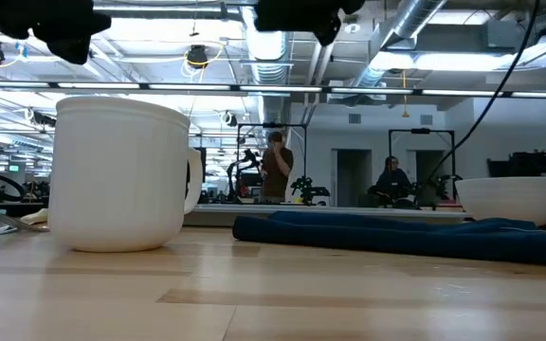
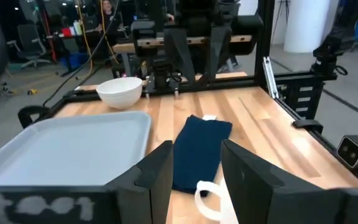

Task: Set up tray
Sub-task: Put the white mug on the gray table tray

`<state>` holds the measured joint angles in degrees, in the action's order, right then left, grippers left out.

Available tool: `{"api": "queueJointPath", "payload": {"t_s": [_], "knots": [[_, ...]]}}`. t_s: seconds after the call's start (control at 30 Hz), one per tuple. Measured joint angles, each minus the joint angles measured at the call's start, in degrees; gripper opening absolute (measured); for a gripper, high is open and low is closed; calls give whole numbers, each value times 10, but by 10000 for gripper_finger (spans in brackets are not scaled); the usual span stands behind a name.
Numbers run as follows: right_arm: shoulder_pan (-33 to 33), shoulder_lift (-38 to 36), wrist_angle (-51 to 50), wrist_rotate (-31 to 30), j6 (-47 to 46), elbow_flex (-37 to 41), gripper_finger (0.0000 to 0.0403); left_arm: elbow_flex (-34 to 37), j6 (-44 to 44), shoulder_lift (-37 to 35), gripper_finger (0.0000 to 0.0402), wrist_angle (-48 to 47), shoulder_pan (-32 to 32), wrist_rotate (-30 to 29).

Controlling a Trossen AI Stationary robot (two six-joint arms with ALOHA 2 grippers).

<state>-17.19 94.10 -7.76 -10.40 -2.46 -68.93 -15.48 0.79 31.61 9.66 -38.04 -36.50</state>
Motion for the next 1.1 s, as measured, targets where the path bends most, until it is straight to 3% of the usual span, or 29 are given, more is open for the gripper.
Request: {"api": "queueJointPath", "payload": {"t_s": [0.13,0.3,0.53,0.8,1.1], "knots": [[-4,-3,-76,0,-39,-18,102,-22,1,40,125,-9,1,-5],[-4,-32,-178,-2,-93,-18,102,-88,23,110,125,-94,23,-7],[-22,-41,-304,-21,-157,-18,102,-221,95,228,125,-252,92,95],[-84,-41,-354,-67,-209,-10,102,-301,228,357,125,-295,137,244],[-153,-41,-384,-143,-281,-10,102,-363,313,476,125,-388,148,247]]}}
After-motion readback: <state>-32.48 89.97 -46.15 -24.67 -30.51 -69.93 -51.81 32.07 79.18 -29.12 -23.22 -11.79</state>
